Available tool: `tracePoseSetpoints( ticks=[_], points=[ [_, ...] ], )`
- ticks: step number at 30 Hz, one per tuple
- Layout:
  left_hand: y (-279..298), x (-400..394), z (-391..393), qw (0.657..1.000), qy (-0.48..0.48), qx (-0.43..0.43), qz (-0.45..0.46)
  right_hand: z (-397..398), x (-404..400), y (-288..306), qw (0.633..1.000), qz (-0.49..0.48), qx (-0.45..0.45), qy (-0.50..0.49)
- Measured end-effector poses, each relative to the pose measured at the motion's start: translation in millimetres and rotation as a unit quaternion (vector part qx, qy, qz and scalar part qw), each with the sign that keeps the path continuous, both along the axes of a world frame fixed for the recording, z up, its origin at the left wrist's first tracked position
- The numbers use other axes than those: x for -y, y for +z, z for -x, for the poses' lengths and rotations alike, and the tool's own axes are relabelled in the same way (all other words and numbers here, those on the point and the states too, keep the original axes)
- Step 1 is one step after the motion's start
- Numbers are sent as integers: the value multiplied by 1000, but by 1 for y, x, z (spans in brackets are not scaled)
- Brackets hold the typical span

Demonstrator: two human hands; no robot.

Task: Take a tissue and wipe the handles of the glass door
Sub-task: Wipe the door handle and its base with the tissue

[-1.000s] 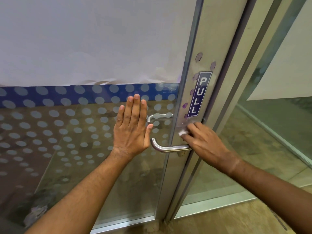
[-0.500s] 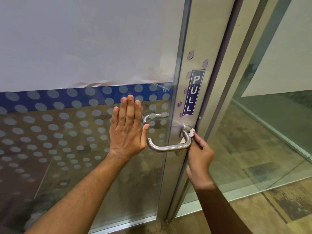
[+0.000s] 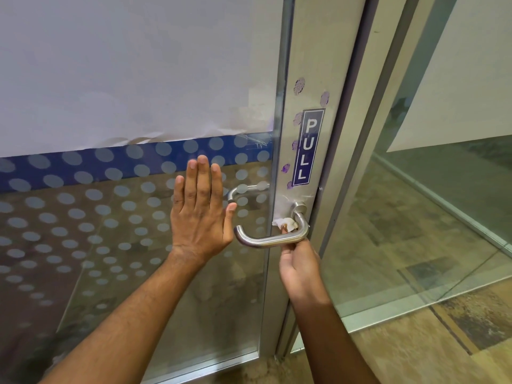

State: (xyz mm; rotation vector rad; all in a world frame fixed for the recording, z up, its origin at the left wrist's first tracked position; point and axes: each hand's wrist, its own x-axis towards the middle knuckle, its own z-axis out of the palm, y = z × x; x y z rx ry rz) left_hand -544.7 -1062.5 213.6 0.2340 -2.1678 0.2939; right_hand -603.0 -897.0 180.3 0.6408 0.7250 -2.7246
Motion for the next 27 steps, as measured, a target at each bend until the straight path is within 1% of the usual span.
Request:
tracePoseSetpoints(
  ticks=[1,2,4,6,8,10,13,14,15,16,18,19,20,21,23,25,27],
  points=[
    [0,0,0,1000,0,1,-1,0,1,3,1000,1,11,-29],
    [0,0,0,1000,1,2,-2,-1,1,6,999,-37,1,-37],
    [0,0,0,1000,-1,4,-1,0,-1,-1,985,-158,-49,-50],
    [0,0,1,1000,0,3,0,-2,-6,-9,952,-273,-127,-62],
    [0,0,1,1000,2,1,-1,1,-13,-12,894,-379,-225,-86],
    [0,0,2,1000,1,-1,0,8,-20,-14,828,-453,-316,-101],
    [-1,0,2,1000,1,-3,2,18,-31,-14,706,-551,-427,-123],
    [-1,0,2,1000,2,-5,1,20,-34,-14,674,-572,-451,-127],
    [-1,0,2,1000,3,-6,0,22,-34,-15,671,-574,-451,-129],
    [-1,0,2,1000,4,-5,-1,21,-32,-16,690,-561,-439,-125],
    [0,-1,2,1000,6,-1,-2,12,-22,-16,780,-494,-371,-104],
    [0,-1,2,1000,7,0,0,6,-15,-18,818,-464,-326,-97],
    [0,-2,1,1000,8,2,2,2,-8,-22,837,-453,-291,-97],
    [0,-2,1,1000,9,4,2,-3,-2,-26,841,-457,-272,-100],
    [1,-2,1,1000,11,2,4,-12,7,-29,826,-489,-257,-114],
    [1,-2,0,1000,14,5,4,-18,14,-31,786,-537,-271,-140],
    [1,-2,1,1000,13,5,5,-27,19,-36,734,-585,-313,-145]
  ],
)
